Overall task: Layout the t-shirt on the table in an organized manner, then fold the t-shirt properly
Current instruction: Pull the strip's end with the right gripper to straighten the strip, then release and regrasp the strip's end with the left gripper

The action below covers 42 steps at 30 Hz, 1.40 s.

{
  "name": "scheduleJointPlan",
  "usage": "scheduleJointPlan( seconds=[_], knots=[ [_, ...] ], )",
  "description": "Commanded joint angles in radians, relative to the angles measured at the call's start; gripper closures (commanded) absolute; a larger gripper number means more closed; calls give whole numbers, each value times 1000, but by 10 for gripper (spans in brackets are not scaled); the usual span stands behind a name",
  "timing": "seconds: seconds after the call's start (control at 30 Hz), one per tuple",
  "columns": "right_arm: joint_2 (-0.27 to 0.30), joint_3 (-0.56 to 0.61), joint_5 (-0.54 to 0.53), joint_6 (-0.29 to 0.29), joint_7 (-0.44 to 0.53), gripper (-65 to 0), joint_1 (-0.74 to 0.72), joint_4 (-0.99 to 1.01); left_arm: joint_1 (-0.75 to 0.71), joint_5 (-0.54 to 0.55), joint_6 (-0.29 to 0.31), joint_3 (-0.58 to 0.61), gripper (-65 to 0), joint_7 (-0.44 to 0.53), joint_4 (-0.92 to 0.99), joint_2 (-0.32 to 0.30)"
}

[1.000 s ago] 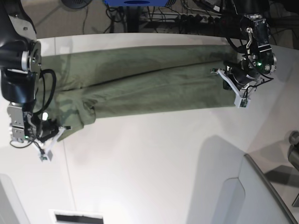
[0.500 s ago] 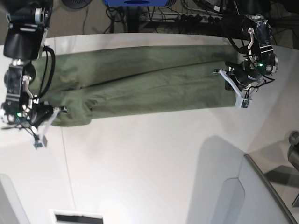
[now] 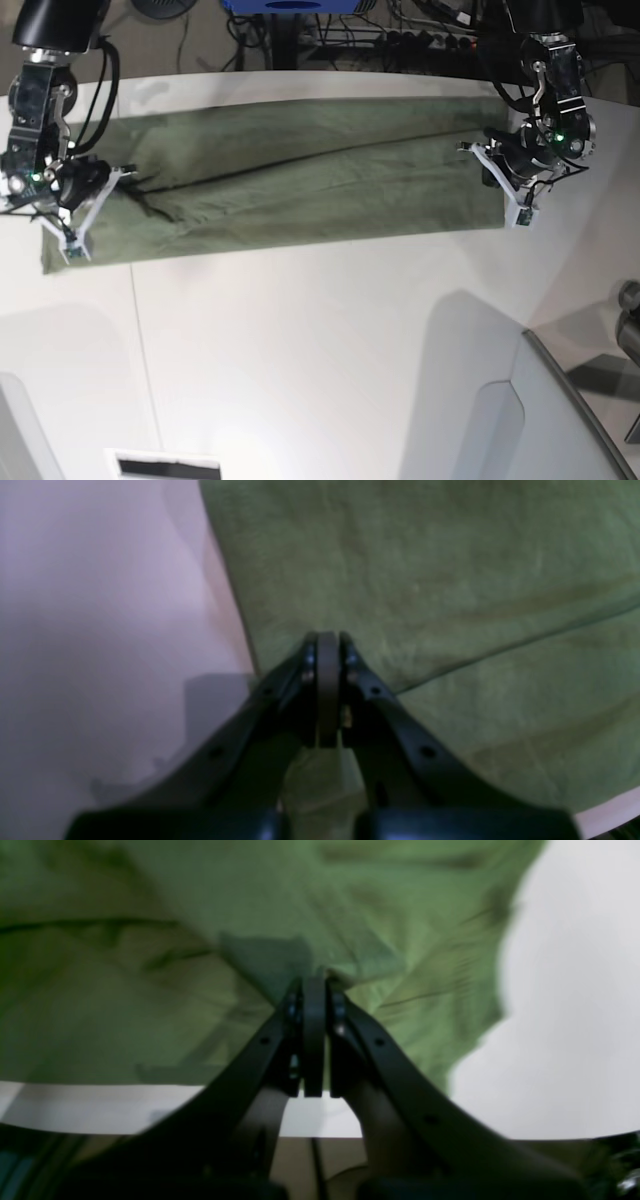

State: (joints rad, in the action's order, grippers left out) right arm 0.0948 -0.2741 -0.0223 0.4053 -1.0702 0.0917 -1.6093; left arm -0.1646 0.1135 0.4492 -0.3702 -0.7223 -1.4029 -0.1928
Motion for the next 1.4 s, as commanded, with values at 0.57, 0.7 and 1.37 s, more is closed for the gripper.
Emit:
scheduleJointPlan(
  seconds=[0.57, 0.7, 1.37],
  knots=[
    [3, -98, 5, -1, 101, 0, 58, -116, -63, 156, 75, -40, 0, 11, -112, -47],
    [1, -55, 5, -3, 157, 0, 98, -107, -100, 450, 196, -201, -110, 7, -56, -109],
    [7, -53, 5, -3, 195, 0, 112, -44, -42, 504, 249, -134, -606, 142, 346, -101]
  ],
)
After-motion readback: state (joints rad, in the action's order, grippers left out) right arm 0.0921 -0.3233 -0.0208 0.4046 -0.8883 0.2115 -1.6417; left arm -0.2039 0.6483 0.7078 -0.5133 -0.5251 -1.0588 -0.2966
